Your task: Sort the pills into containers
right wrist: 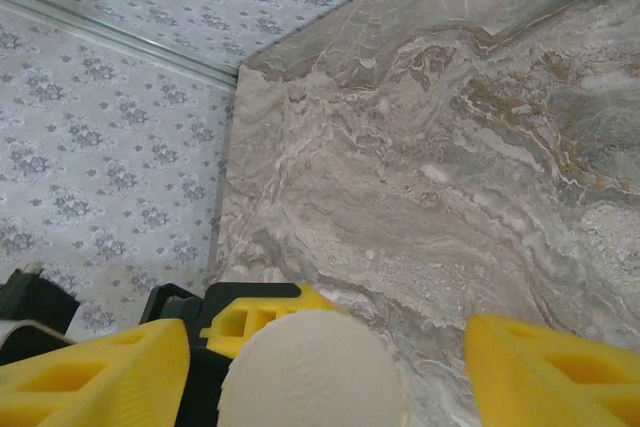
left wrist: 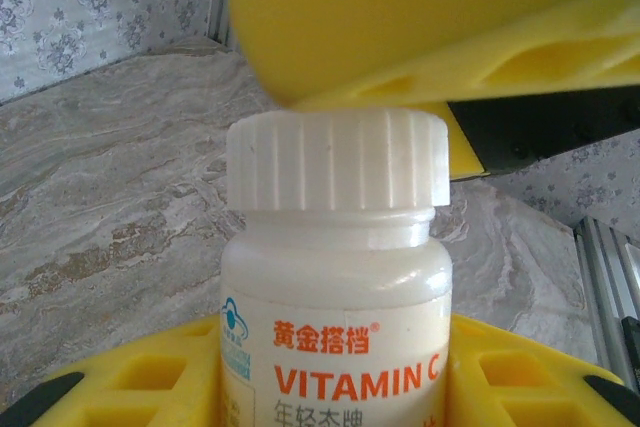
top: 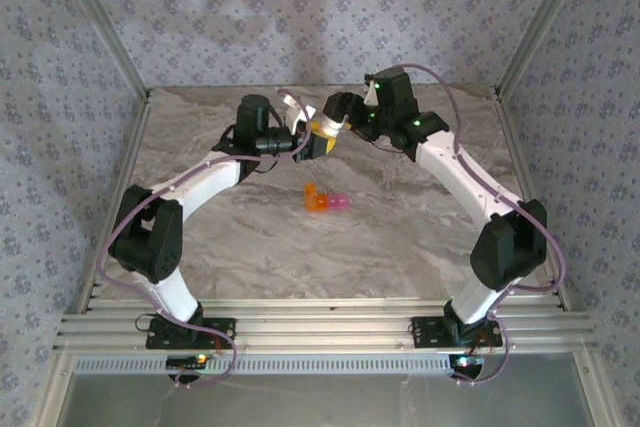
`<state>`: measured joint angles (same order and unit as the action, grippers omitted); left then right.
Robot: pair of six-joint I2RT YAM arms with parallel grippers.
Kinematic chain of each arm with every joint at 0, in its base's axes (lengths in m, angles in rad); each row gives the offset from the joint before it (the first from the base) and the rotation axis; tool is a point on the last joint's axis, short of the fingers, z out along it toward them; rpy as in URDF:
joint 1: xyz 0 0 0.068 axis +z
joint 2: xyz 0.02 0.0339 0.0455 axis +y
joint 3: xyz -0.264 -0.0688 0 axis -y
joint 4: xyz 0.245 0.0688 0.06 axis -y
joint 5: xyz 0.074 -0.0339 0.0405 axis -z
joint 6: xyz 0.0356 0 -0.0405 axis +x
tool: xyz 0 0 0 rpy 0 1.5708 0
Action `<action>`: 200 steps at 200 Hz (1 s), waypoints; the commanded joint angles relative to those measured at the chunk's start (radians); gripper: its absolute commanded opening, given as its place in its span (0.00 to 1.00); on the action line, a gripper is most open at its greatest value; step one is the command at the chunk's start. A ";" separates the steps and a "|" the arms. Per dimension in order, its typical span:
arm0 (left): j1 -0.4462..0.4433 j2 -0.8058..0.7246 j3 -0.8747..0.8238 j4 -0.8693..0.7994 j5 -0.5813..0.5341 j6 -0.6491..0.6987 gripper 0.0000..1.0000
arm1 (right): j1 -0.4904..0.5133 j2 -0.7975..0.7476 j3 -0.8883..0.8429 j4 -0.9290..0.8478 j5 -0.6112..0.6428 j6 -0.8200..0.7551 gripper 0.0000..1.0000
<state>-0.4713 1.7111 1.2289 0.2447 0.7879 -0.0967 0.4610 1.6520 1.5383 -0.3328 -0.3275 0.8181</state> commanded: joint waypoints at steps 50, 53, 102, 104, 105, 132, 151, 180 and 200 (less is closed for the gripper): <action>-0.004 -0.019 0.018 0.013 0.008 0.015 0.00 | 0.011 0.031 0.052 -0.020 -0.011 0.002 0.65; -0.004 -0.018 0.021 0.013 0.008 0.015 0.00 | 0.011 0.033 0.052 -0.020 -0.012 0.001 0.65; -0.004 -0.010 0.027 0.021 0.011 0.006 0.00 | 0.013 0.037 0.051 -0.022 -0.026 -0.003 0.63; -0.004 -0.010 0.029 0.021 0.011 0.006 0.00 | 0.014 0.038 0.050 -0.021 -0.027 -0.004 0.63; -0.004 -0.010 0.029 0.021 0.011 0.005 0.00 | 0.014 0.038 0.051 -0.020 -0.028 -0.004 0.63; -0.003 -0.008 0.033 0.021 0.011 0.005 0.00 | 0.016 0.040 0.052 -0.017 -0.037 -0.005 0.53; -0.004 -0.007 0.035 0.024 0.007 0.000 0.00 | 0.017 0.042 0.052 -0.015 -0.047 -0.004 0.46; -0.004 -0.004 0.038 0.032 0.013 -0.014 0.00 | 0.015 0.042 0.055 -0.010 -0.071 -0.012 0.38; 0.002 0.001 0.046 0.044 0.042 -0.042 0.00 | 0.001 0.036 0.050 0.010 -0.115 -0.039 0.35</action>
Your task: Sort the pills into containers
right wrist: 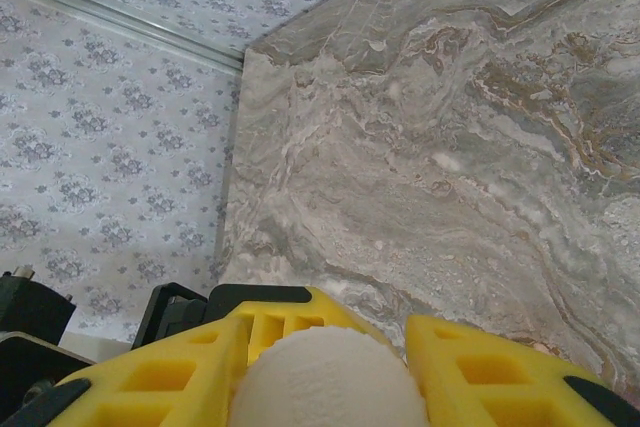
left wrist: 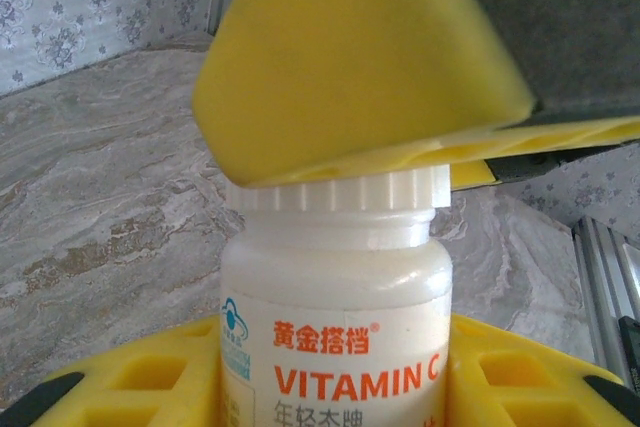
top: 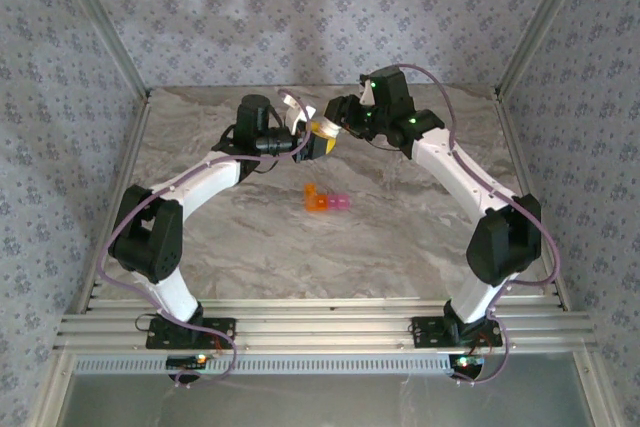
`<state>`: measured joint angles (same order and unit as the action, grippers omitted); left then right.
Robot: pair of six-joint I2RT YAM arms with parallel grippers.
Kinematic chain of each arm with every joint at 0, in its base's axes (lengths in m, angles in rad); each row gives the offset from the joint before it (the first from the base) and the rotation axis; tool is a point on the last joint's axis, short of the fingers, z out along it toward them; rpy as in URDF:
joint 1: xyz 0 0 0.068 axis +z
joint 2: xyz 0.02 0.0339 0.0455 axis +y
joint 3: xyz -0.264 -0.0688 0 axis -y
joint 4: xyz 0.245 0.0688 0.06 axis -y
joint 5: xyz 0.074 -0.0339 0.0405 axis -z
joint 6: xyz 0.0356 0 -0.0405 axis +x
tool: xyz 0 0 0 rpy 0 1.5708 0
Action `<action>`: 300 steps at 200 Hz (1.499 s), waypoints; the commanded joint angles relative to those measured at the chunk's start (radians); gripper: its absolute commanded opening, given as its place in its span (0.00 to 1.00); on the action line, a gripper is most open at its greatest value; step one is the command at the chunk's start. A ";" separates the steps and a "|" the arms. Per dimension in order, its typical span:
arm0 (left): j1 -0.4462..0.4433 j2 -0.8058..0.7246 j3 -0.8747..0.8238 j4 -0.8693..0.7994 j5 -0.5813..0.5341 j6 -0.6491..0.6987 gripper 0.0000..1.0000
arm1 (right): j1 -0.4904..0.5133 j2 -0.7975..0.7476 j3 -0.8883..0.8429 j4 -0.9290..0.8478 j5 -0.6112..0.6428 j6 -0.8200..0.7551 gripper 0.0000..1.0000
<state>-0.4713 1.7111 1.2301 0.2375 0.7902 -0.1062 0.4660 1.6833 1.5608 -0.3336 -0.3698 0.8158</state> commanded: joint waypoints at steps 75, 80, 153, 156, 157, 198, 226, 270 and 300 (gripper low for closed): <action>0.019 -0.011 0.036 0.223 0.241 -0.301 0.00 | -0.130 -0.053 -0.026 0.199 -0.390 -0.303 0.35; 0.019 -0.012 0.034 0.227 0.250 -0.311 0.00 | -0.135 -0.050 -0.020 0.204 -0.405 -0.304 0.35; 0.031 -0.042 0.007 0.178 0.230 -0.267 0.00 | -0.190 -0.087 -0.069 0.203 -0.401 -0.295 0.35; 0.032 -0.044 0.004 0.175 0.226 -0.264 0.00 | -0.197 -0.095 -0.081 0.204 -0.388 -0.289 0.35; 0.032 -0.045 0.004 0.175 0.223 -0.262 0.00 | -0.199 -0.098 -0.085 0.203 -0.383 -0.287 0.35; 0.044 -0.086 -0.045 0.165 0.146 -0.208 0.00 | -0.265 -0.203 -0.247 0.153 -0.240 -0.286 0.36; 0.046 -0.106 -0.073 0.168 0.103 -0.182 0.00 | -0.250 -0.252 -0.335 0.019 -0.054 -0.360 0.36; 0.046 -0.132 -0.117 0.168 0.055 -0.157 0.00 | -0.198 -0.258 -0.500 -0.089 0.287 -0.369 0.36; 0.046 -0.161 -0.155 0.162 0.033 -0.146 0.00 | -0.137 -0.187 -0.527 -0.137 0.488 -0.340 0.37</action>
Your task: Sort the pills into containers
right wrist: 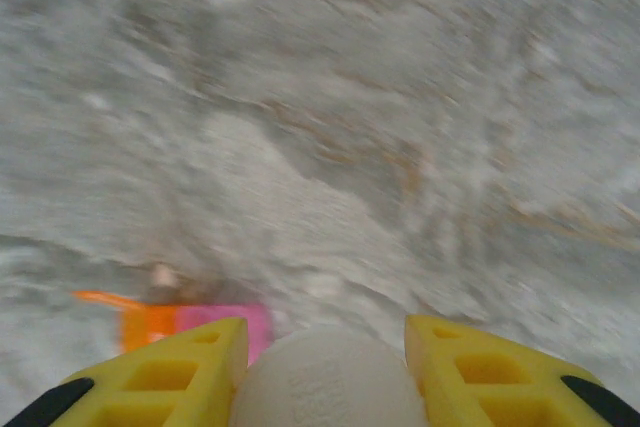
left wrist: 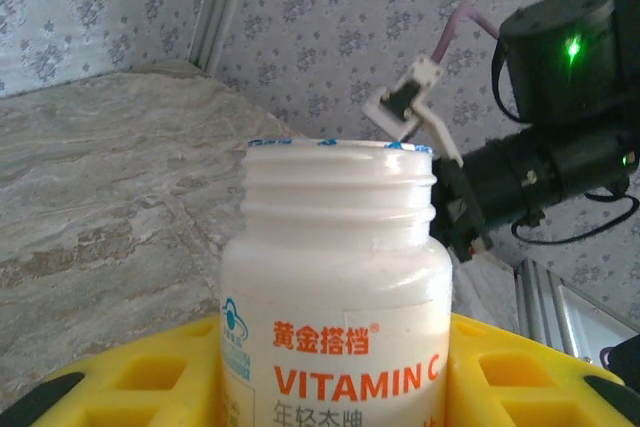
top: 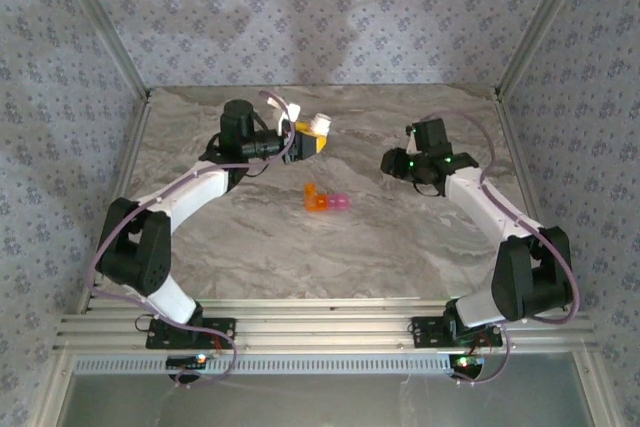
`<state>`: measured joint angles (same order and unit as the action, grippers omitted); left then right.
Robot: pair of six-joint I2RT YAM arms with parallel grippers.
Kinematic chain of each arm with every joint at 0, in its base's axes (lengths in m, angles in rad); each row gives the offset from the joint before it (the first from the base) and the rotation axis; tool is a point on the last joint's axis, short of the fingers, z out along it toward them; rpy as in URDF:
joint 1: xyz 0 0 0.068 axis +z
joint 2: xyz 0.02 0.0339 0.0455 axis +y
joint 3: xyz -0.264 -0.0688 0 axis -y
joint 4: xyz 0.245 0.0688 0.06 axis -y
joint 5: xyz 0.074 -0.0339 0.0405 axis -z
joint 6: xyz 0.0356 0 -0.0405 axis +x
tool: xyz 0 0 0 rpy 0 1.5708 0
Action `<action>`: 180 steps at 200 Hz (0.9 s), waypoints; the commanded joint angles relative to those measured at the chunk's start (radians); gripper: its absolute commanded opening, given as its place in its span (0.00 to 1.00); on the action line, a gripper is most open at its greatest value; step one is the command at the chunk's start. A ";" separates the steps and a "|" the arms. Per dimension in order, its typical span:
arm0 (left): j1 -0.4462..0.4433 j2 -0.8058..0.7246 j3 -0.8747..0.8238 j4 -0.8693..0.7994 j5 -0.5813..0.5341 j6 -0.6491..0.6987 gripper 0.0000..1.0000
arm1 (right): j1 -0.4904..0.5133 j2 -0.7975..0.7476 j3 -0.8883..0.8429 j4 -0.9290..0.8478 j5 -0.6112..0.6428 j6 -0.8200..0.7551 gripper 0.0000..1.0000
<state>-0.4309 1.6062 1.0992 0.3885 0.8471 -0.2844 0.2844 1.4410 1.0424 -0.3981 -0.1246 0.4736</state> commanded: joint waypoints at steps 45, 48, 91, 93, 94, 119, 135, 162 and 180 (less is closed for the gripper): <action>0.012 -0.098 -0.074 0.011 -0.062 0.029 0.00 | 0.119 0.183 0.017 -0.102 0.437 0.079 0.37; 0.012 -0.098 -0.076 0.009 -0.062 0.031 0.00 | 0.122 0.191 0.016 -0.098 0.448 0.085 0.37; 0.018 -0.123 -0.108 0.006 -0.076 0.033 0.00 | 0.124 0.245 -0.002 -0.043 0.481 0.131 0.37; 0.019 -0.123 -0.110 0.006 -0.078 0.033 0.00 | 0.122 0.248 -0.002 -0.040 0.480 0.131 0.37; 0.020 -0.125 -0.111 0.006 -0.078 0.033 0.00 | 0.122 0.249 -0.002 -0.039 0.479 0.132 0.37; 0.021 -0.138 -0.110 -0.018 -0.078 0.043 0.00 | 0.123 0.280 -0.007 -0.012 0.464 0.130 0.37; 0.024 -0.147 -0.113 -0.022 -0.082 0.049 0.00 | 0.123 0.299 -0.012 -0.012 0.455 0.144 0.38; 0.026 -0.153 -0.117 -0.026 -0.082 0.047 0.00 | 0.123 0.330 -0.026 -0.018 0.428 0.181 0.43; 0.026 -0.160 -0.119 -0.029 -0.083 0.049 0.00 | 0.128 0.338 -0.038 -0.016 0.423 0.194 0.47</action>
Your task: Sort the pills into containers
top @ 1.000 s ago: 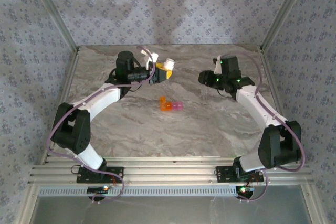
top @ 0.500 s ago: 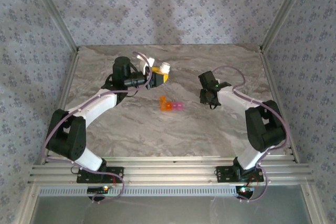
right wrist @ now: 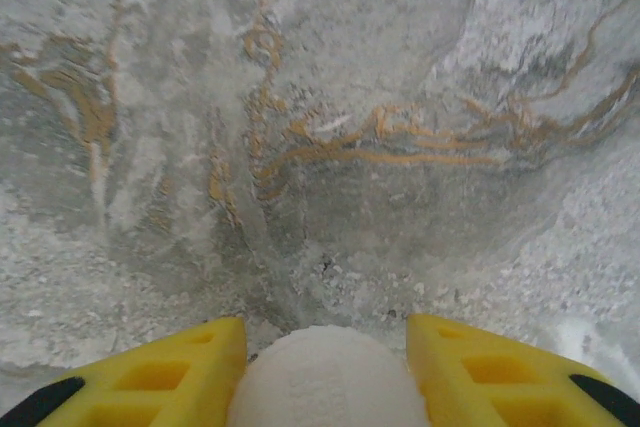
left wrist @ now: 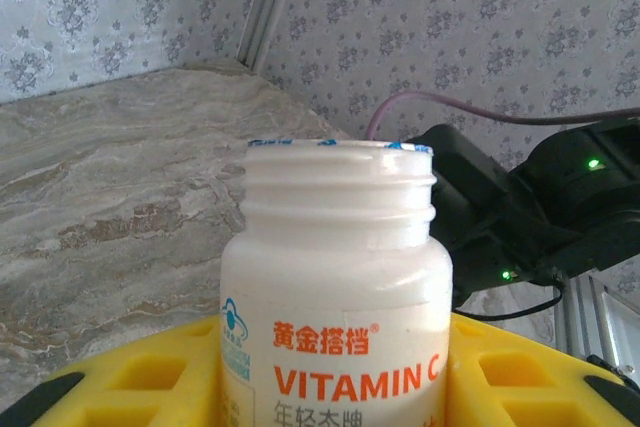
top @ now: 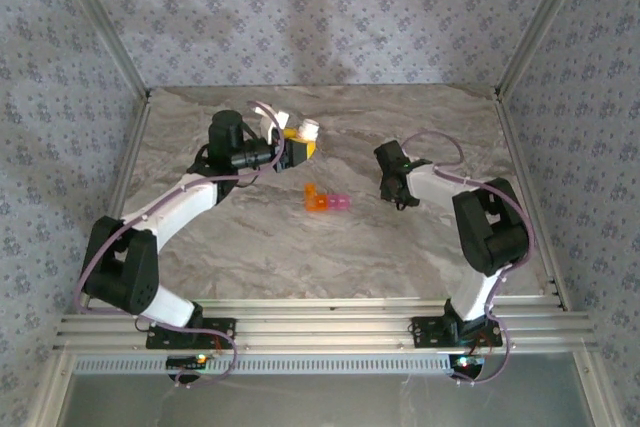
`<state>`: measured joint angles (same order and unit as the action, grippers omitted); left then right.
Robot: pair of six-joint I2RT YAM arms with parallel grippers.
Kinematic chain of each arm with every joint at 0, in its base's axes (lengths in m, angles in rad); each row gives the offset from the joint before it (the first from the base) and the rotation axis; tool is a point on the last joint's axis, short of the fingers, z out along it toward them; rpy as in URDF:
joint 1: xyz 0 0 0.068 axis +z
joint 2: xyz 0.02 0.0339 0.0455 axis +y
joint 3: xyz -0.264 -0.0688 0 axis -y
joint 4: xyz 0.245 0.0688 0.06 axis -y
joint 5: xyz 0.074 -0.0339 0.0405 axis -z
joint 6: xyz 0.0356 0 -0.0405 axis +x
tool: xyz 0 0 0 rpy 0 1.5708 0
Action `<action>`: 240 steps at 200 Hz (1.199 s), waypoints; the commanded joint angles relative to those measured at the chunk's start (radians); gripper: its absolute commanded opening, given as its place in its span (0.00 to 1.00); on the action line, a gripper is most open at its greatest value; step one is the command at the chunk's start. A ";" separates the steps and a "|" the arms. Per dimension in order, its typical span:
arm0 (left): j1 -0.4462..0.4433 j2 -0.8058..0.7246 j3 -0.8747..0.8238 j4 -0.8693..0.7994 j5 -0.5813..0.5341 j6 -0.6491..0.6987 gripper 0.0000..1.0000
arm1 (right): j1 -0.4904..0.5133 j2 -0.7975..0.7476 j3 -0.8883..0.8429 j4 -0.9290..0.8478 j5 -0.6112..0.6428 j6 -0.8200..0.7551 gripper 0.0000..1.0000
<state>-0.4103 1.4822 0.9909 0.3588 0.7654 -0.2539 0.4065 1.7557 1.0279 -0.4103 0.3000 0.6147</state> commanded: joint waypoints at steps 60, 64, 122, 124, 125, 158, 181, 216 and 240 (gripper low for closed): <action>0.013 -0.055 -0.035 0.002 0.006 0.024 0.00 | 0.005 -0.066 -0.023 -0.024 -0.037 0.049 0.71; 0.013 -0.057 -0.038 0.005 0.007 0.024 0.00 | 0.005 -0.077 -0.022 -0.027 -0.039 0.045 0.71; 0.016 -0.084 -0.075 -0.010 0.000 0.056 0.00 | -0.001 -0.210 0.000 -0.057 -0.124 0.023 0.72; 0.016 -0.085 -0.077 -0.008 -0.001 0.055 0.00 | -0.001 -0.214 0.001 -0.058 -0.128 0.023 0.72; 0.016 -0.085 -0.078 -0.008 -0.002 0.055 0.00 | -0.001 -0.216 0.001 -0.059 -0.130 0.022 0.72; 0.015 -0.103 -0.096 -0.028 -0.023 0.051 0.00 | 0.002 -0.290 -0.006 -0.074 -0.199 0.023 0.72; 0.012 -0.125 -0.095 -0.082 -0.057 0.038 0.00 | 0.000 -0.348 -0.023 -0.096 -0.284 0.023 0.72; 0.001 -0.172 -0.133 -0.127 -0.108 0.025 0.00 | 0.002 -0.418 -0.041 -0.099 -0.333 0.023 0.72; -0.007 -0.213 -0.184 -0.143 -0.143 0.022 0.00 | 0.006 -0.449 -0.067 -0.076 -0.388 0.023 0.72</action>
<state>-0.4046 1.3228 0.8501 0.2455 0.6662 -0.2279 0.4065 1.3407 0.9920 -0.4717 -0.0101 0.6468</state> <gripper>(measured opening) 0.432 0.717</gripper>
